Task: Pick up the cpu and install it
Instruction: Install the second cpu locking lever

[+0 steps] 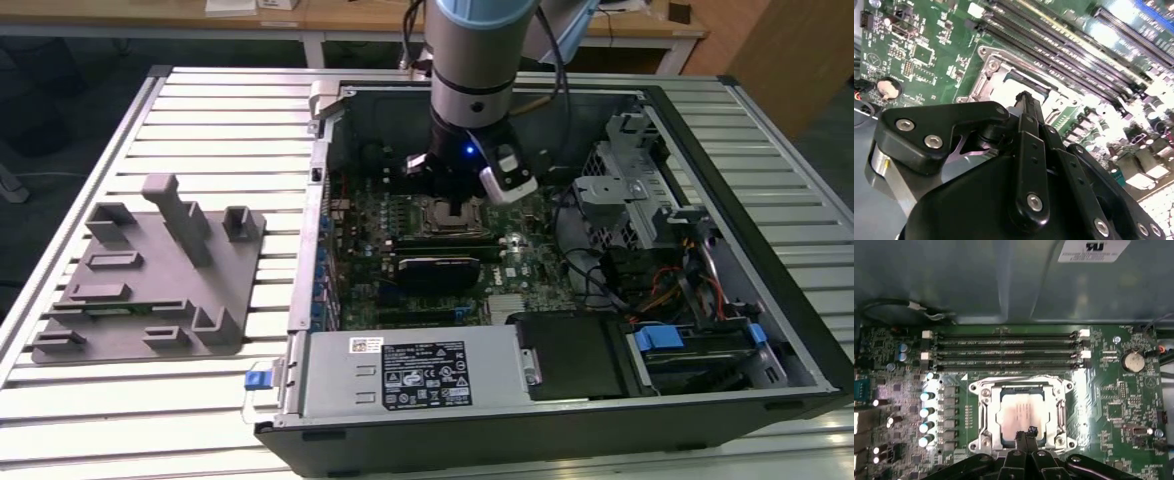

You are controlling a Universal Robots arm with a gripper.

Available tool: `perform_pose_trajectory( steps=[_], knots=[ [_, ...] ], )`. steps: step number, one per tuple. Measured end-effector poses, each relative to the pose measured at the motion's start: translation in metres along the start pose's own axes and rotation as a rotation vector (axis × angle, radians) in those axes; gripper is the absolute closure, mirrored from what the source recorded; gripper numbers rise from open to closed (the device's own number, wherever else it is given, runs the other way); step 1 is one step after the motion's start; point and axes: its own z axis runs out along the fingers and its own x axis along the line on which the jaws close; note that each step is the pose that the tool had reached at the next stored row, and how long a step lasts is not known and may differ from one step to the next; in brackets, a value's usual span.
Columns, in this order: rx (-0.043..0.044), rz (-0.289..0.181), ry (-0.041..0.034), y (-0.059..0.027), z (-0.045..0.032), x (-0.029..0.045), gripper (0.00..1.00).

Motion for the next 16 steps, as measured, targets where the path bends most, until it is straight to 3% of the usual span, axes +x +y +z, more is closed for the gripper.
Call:
perform_pose_trajectory(
  steps=[8, 16],
  knots=[
    [0.0002, 0.000, 0.0001, 0.0050, -0.0005, -0.0006, 0.89],
    [-0.0004, 0.000, -0.0001, 0.0060, -0.0064, -0.0008, 0.89]
  ],
)
